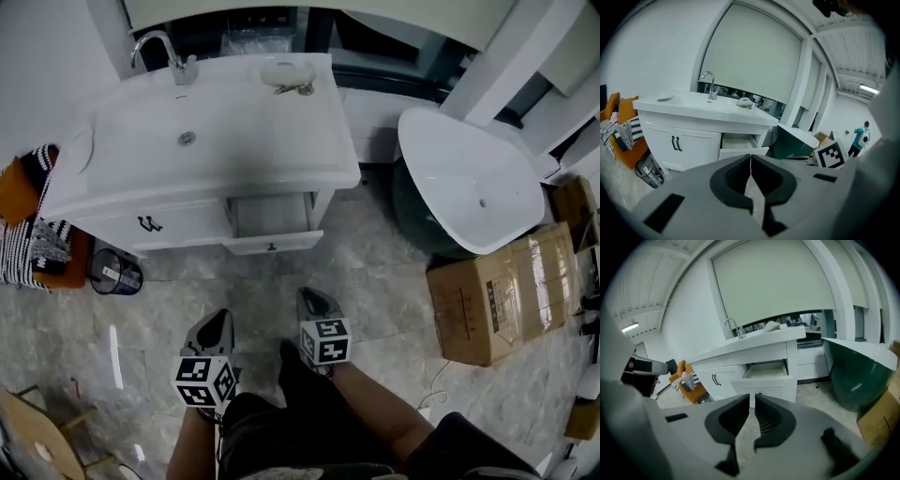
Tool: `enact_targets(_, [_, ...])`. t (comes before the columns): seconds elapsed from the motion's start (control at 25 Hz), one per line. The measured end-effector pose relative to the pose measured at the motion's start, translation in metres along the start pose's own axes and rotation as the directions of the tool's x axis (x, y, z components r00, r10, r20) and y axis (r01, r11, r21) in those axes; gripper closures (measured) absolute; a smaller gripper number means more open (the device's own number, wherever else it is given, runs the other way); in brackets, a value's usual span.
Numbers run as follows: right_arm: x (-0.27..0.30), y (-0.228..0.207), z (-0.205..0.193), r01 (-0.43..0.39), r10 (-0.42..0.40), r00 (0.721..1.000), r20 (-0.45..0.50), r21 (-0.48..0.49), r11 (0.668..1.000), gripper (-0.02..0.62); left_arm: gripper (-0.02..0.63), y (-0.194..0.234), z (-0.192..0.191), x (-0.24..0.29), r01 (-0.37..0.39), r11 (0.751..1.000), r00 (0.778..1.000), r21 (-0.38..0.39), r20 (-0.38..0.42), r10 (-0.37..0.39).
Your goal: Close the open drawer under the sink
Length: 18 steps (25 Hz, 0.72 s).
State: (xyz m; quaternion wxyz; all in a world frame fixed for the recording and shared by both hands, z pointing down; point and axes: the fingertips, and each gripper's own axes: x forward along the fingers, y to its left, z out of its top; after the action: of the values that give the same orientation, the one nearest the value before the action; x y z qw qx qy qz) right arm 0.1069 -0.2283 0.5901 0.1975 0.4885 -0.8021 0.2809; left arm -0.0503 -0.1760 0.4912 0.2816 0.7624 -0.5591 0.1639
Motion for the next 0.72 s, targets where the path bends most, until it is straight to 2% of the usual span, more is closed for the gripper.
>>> enact_targets(0.2, [0.033,-0.008,0.003,-0.016,0.016,1.000,-0.005,0.005,1.000,0.563,0.591,0.010,-0.012,0.028,-0.024,1.000,0.999,-0.019,-0.027,0.024])
enact_targets(0.36, [0.058,-0.010,0.009,0.023,-0.023,1.000,0.013,-0.002,1.000,0.563,0.591,0.029,-0.018,0.050,-0.027,0.999,0.999,-0.046,-0.032,0.026])
enact_targets(0.56, [0.096,-0.005,-0.006,0.022,-0.021,0.999,-0.034,0.006,1.000,0.563,0.591,0.059,-0.036,0.079,-0.021,0.996,0.999,-0.092,-0.050,0.017])
enact_targets(0.72, [0.132,-0.006,-0.016,0.071,-0.071,0.995,-0.065,-0.009,0.997,0.556,0.591,0.084,-0.049,0.103,-0.002,0.996,0.997,-0.093,-0.081,-0.005])
